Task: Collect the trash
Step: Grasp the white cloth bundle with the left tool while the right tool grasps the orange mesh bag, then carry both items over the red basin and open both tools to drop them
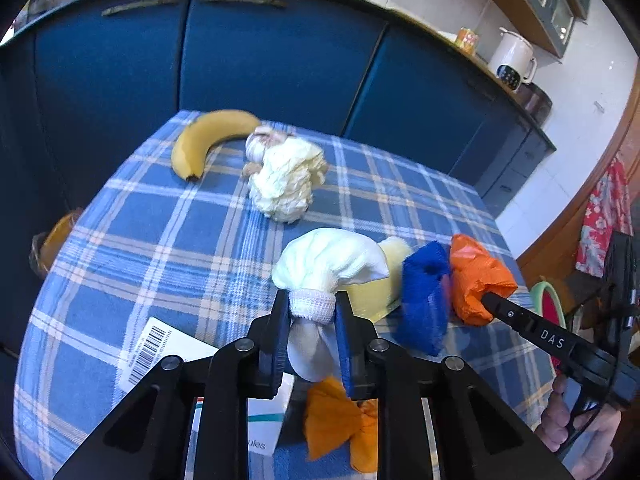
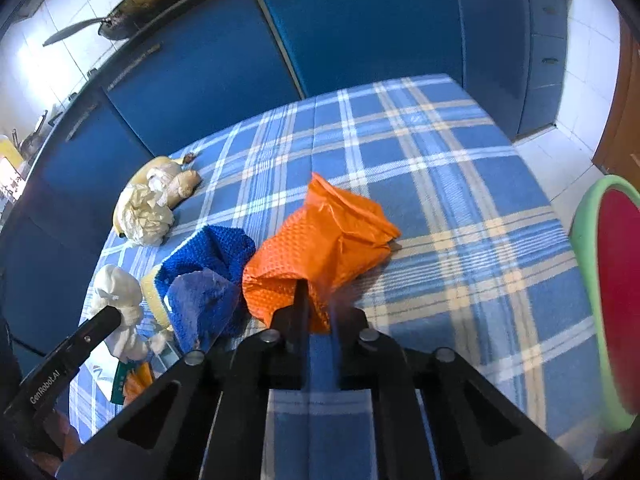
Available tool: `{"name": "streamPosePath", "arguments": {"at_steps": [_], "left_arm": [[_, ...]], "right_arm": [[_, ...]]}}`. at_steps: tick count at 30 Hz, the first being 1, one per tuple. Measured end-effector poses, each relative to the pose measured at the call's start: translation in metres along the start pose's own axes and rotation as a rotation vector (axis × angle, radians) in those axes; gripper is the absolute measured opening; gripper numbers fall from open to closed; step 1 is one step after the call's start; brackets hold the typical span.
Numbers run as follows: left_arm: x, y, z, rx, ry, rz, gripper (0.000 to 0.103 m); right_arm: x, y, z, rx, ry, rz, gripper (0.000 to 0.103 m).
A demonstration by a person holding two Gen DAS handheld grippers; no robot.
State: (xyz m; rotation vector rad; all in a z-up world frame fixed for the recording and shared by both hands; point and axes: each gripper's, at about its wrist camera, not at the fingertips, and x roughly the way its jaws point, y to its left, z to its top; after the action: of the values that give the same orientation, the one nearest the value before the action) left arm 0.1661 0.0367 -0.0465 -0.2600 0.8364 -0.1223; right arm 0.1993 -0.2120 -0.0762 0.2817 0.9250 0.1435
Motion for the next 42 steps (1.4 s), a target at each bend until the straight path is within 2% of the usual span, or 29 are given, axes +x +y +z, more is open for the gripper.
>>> {"name": "streamPosePath", "arguments": {"at_steps": [12, 25, 34, 42], "left_arm": [[-0.036, -0.030, 0.001, 0.051, -0.051, -0.050, 0.022], [-0.055, -0.096, -0.005, 0.157, -0.065, -0.159, 0.022], [-0.050, -0.154, -0.014, 0.229, -0.032, -0.244, 0.022], [-0.037, -0.208, -0.025, 0.324, 0.000, -0.300, 0.022]], "right_arm": [[-0.071, -0.019, -0.014, 0.000, -0.127, -0.020, 0.010], [-0.151, -0.058, -0.036, 0.022, -0.249, -0.090, 0.010], [-0.181, -0.108, -0.048, 0.105, -0.288, -0.173, 0.010], [-0.190, -0.153, -0.060, 0.181, -0.281, -0.225, 0.010]]}}
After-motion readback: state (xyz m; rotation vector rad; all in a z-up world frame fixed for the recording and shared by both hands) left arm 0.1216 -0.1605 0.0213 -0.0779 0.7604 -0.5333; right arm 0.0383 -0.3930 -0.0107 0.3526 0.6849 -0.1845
